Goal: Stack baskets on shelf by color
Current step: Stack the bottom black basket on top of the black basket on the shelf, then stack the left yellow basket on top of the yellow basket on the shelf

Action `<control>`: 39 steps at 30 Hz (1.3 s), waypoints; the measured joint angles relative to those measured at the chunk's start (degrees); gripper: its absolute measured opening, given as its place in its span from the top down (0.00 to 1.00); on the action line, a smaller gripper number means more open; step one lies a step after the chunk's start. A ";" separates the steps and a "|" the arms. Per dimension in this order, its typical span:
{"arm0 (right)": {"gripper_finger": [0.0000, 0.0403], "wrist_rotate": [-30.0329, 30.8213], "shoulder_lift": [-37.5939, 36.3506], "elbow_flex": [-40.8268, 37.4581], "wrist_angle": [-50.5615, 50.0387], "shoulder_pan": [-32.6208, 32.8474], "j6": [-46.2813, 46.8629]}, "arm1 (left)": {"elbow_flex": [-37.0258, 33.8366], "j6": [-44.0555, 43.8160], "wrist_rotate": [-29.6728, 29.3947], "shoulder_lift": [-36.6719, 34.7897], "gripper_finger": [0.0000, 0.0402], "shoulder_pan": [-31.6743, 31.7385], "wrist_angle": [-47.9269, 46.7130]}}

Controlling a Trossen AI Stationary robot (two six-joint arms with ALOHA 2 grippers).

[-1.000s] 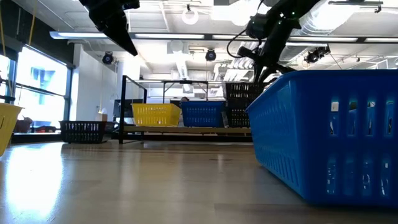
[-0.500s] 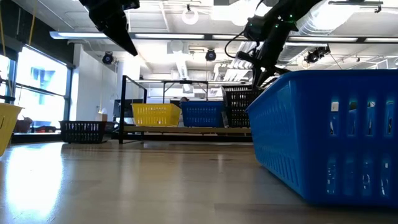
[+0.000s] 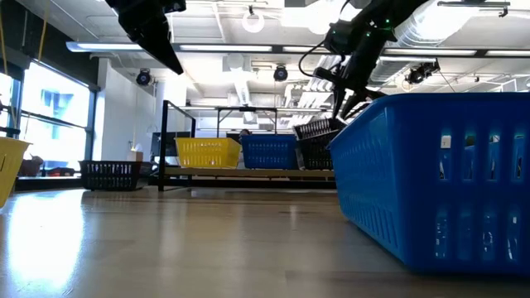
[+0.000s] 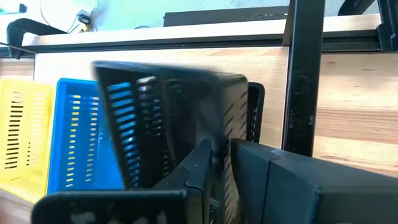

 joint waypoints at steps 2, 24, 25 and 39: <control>0.88 -0.03 0.00 0.00 -0.01 0.04 0.14 | 0.00 0.02 0.00 0.00 0.70 0.02 0.00; 0.89 -2.12 -0.09 11.98 -4.12 5.52 -10.46 | 0.00 -4.36 3.36 0.00 0.70 0.02 -3.07; 0.89 -2.10 -0.09 13.03 -4.73 6.13 -10.78 | 0.00 -4.43 4.30 0.00 0.70 0.02 -3.24; 0.89 -6.27 -0.09 19.63 -13.42 22.41 -8.48 | 0.00 -7.01 9.89 0.00 0.68 0.00 -4.57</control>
